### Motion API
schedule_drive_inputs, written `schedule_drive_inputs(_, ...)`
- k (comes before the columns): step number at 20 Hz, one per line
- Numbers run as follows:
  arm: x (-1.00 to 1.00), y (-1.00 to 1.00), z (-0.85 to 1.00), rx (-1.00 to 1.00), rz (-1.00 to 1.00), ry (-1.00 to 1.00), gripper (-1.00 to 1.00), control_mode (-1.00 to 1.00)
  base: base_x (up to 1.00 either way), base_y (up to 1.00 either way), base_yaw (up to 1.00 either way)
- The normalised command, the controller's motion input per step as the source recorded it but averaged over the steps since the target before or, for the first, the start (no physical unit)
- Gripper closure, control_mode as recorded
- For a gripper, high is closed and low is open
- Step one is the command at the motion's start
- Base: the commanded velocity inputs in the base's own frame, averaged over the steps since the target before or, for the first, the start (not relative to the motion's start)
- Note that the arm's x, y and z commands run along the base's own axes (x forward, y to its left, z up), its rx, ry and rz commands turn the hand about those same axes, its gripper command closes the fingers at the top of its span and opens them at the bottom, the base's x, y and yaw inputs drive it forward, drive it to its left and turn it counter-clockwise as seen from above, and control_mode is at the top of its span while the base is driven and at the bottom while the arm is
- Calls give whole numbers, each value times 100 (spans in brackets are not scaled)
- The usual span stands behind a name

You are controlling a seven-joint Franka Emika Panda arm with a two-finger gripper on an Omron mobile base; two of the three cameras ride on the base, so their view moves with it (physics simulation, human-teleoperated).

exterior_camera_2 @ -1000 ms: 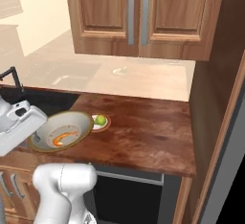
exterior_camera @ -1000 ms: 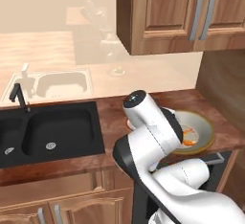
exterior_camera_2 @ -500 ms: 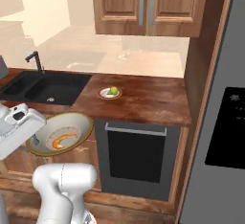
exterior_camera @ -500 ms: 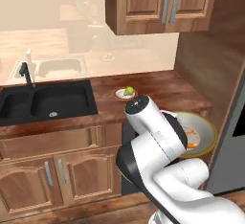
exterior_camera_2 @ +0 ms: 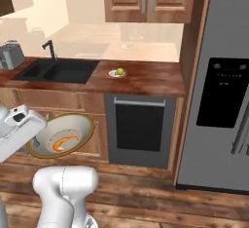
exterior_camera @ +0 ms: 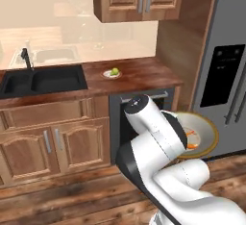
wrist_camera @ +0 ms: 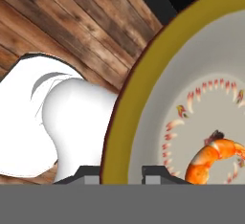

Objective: Remove the pear from the bowl and place it on the small plate. Then place the bowl with only the shrimp in the microwave, close the door, and press the start button to microwave the shrimp.

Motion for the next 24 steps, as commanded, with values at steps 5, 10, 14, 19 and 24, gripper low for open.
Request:
schedule_drive_inputs(5, 0, 0, 0, 0, 0, 0, 100, 100, -51, -33, -12)
schedule_drive_inputs(10, 0, 0, 0, 0, 0, 0, 100, 100, 10, -74, -40)
schedule_drive_inputs(14, 0, 0, 0, 0, 0, 0, 100, 100, 59, -94, -29)
schedule_drive_inputs(19, 0, 0, 0, 0, 0, 0, 100, 100, 71, -99, -14)
schedule_drive_inputs(24, 0, 0, 0, 0, 0, 0, 100, 100, 36, -100, -12)
